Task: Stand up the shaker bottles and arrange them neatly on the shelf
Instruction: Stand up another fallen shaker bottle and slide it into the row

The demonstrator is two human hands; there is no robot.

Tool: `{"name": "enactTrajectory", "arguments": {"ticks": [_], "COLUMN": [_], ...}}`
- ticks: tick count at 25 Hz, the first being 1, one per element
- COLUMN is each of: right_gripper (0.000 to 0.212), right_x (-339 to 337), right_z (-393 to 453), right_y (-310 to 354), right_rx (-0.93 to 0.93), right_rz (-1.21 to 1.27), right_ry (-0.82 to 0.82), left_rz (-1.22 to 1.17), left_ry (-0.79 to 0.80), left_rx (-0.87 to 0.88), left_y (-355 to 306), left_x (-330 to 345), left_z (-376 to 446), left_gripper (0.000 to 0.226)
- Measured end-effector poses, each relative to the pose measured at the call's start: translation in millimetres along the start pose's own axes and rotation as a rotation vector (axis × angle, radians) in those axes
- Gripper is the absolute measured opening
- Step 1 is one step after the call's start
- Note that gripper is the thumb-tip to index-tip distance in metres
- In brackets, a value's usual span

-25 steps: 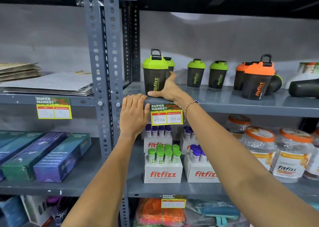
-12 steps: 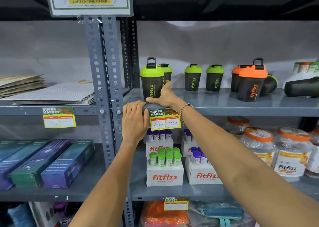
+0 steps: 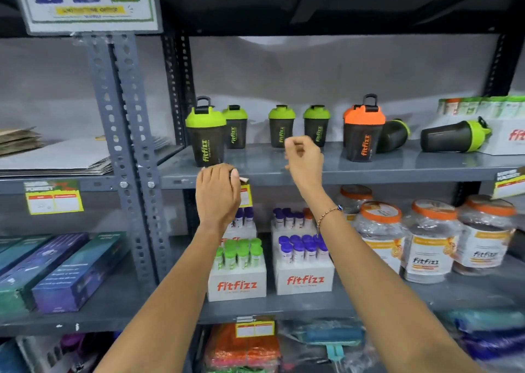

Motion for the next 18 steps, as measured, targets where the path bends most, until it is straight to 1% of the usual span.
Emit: {"name": "enactTrajectory", "arguments": {"ticks": [4, 6, 7, 9, 10, 11, 13, 15, 16, 18], "right_gripper": [0.012, 0.014, 0.018, 0.026, 0.031, 0.036, 0.051, 0.065, 0.069, 0.074], "right_x": [-111, -164, -184, -221, -231, -238, -244, -243, -245, -248], "right_z": [23, 42, 54, 85, 102, 116, 142, 155, 162, 172], "right_y": [9, 4, -3, -28, -41, -50, -73, -82, -87, -84], "right_rx": [-0.065, 0.004, 0.080, 0.253, 0.327, 0.404, 0.552, 0.620, 0.618, 0.581], "right_rz": [0.055, 0.117, 0.126, 0.055, 0.009, -0.030, -0.071, -0.094, -0.111, -0.238], "right_ry": [-0.412, -0.574, -0.614, -0.623, -0.595, -0.544, -0.391, -0.292, -0.280, -0.268], "left_rz": [0.019, 0.059, 0.091, 0.153, 0.172, 0.187, 0.202, 0.210, 0.213, 0.214], "left_ry": [0.051, 0.093, 0.115, 0.123, 0.116, 0.112, 0.108, 0.103, 0.086, 0.042], "left_rx": [0.141, 0.191, 0.188, 0.181, 0.183, 0.179, 0.146, 0.115, 0.109, 0.096], "left_y": [-97, -140, -152, -174, -180, -186, -194, -192, -192, -191], "left_x": [21, 35, 41, 52, 55, 58, 62, 64, 65, 66], "left_z": [1, -3, -4, -11, -13, -15, -18, -19, -19, -19], "left_gripper": [0.036, 0.036, 0.036, 0.038, 0.039, 0.041, 0.042, 0.043, 0.043, 0.044]}}
Point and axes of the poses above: each hand's wrist, its own z-axis towards the middle knuckle, its own x-axis out of the palm, y = z × x, the point moved 5 cm from there along z, towards the middle knuckle, and after that the axes turned 10 degrees about z, right-handed, at the moved point
